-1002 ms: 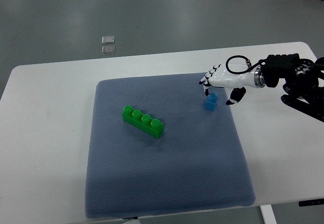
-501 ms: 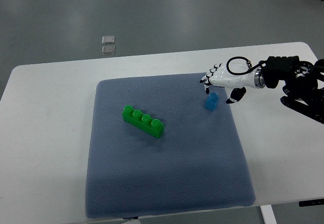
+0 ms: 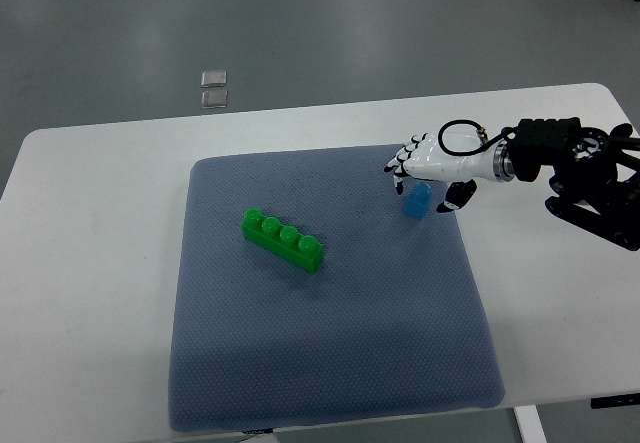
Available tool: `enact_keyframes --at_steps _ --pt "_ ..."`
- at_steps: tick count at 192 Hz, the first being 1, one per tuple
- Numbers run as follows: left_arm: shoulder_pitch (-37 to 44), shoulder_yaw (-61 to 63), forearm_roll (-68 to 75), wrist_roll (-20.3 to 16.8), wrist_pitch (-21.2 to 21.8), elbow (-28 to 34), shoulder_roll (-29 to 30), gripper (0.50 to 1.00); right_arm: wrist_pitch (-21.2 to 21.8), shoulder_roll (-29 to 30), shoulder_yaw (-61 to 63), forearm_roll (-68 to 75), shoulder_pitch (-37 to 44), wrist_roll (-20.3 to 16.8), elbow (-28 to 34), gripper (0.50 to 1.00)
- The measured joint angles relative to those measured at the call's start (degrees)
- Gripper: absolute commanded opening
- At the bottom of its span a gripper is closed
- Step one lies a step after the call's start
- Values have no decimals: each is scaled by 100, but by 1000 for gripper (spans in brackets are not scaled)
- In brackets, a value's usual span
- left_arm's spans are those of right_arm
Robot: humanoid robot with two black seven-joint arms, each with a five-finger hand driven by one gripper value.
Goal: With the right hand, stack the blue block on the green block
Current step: 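Close the right hand's fingers around the blue block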
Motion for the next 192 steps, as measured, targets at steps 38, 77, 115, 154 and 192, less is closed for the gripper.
enact_keyframes --at_steps 38,77,115,154,192 --pt "0 0 0 0 0 0 0 1000 -7 81 9 5 -1 1 -9 907" --pt "0 0 0 0 0 0 0 1000 14 84 9 10 0 1 -9 877" --pt "0 0 0 0 0 0 0 1000 27 79 3 -5 28 1 -9 854" --pt "0 0 0 0 0 0 0 1000 32 76 0 -12 35 1 -5 809" --pt "0 0 0 0 -1 0 0 1000 45 76 -6 -27 35 1 0 776"
